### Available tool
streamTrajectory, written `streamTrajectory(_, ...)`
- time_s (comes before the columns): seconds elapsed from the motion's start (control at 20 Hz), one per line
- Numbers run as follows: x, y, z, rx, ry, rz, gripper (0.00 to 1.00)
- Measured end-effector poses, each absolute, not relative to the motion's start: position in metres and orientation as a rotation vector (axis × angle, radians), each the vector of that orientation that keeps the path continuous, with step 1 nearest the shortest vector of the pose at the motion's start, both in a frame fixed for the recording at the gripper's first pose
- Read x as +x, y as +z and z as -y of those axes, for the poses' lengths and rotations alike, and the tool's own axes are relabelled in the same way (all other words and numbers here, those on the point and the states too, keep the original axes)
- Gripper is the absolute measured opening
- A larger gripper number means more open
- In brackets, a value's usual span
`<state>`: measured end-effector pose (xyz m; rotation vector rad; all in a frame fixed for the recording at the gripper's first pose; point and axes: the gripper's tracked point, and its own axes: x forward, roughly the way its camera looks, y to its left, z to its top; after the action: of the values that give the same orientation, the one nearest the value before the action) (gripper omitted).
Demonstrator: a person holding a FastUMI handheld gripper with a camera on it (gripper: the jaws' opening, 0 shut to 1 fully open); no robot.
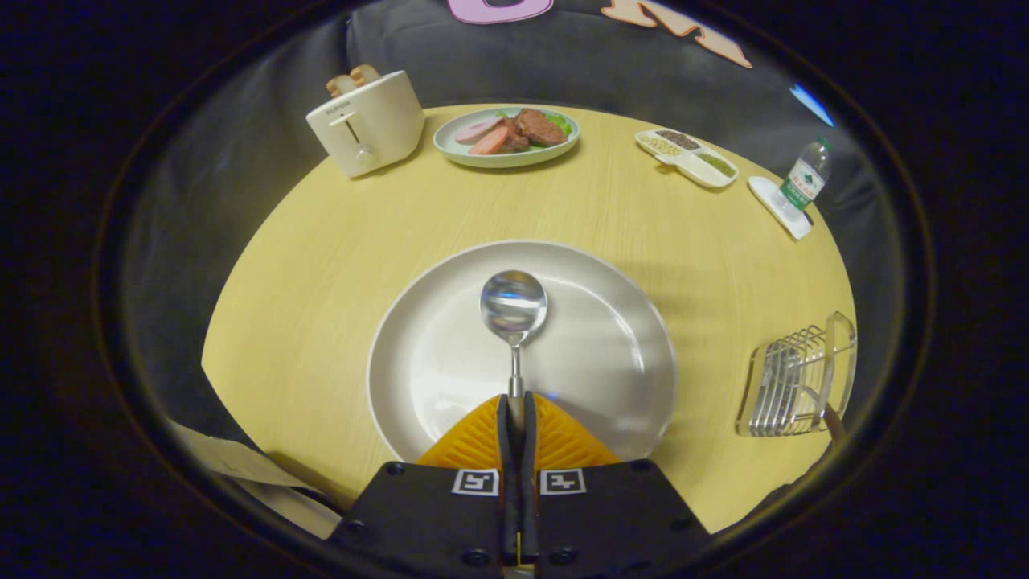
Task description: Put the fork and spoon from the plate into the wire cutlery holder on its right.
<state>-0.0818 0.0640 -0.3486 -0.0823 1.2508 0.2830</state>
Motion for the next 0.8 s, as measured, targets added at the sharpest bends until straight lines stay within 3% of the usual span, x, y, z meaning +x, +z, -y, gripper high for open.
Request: streamTrajectory(0.8, -0.083, -0.290, 0.004, -0.027, 0.280, -1.278, 0.05)
